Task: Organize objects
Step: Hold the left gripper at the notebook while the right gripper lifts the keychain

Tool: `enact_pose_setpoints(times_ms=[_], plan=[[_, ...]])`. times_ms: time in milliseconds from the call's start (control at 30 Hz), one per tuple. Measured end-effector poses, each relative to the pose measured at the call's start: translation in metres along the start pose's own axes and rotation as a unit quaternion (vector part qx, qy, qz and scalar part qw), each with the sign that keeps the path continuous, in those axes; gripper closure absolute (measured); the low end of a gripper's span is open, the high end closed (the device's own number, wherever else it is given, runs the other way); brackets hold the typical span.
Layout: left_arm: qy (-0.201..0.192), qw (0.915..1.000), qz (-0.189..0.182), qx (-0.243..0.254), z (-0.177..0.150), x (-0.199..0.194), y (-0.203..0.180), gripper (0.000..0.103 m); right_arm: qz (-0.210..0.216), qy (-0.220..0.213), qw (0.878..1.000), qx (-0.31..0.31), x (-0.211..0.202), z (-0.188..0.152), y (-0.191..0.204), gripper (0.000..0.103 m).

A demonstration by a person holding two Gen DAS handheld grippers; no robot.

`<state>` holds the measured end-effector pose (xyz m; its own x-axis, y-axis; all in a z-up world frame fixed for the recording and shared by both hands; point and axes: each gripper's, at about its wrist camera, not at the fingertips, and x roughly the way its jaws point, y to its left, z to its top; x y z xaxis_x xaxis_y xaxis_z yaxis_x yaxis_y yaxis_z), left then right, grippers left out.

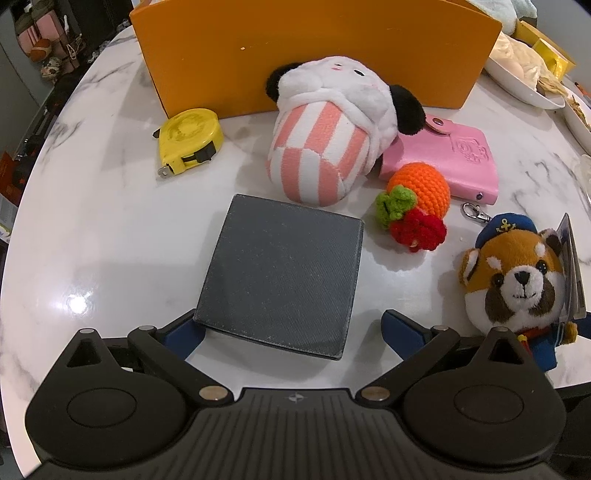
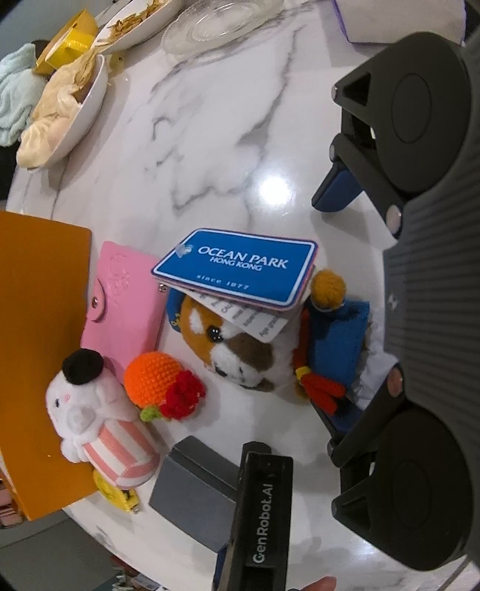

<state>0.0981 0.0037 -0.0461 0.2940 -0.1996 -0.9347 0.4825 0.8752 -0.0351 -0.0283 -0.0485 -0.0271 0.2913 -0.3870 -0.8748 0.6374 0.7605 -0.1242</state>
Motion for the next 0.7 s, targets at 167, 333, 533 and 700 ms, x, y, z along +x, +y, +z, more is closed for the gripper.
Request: enact_pose_setpoints(times_ms=[167, 333, 533, 700], plan=[[0.000, 1.0000, -0.001, 0.000, -0.0011, -0.0013, -0.0017, 0.000, -0.003, -0.019, 1.000, 0.004, -0.0015, -0.0041, 0.0000, 0.001], [-0.006, 0.9999, 0.003, -0.011, -0.0023, -0.0033, -0.0019, 0.000, 0.000, -0.023, 1.000, 0.011, -0.0010, -0.0036, -0.0022, 0.001], [-0.009, 0.9999, 0.003, -0.011, -0.0009, -0.0002, -0.0052, 0.000, 0.003, -0.026, 0.999, 0.026, -0.0005, -0.0016, -0.0048, 0.001], [-0.009, 0.9999, 0.001, -0.009, -0.0018, -0.0021, -0.0038, 0.000, 0.008, -0.031, 0.999, 0.007, -0.0050, -0.0012, -0.0022, 0.015]])
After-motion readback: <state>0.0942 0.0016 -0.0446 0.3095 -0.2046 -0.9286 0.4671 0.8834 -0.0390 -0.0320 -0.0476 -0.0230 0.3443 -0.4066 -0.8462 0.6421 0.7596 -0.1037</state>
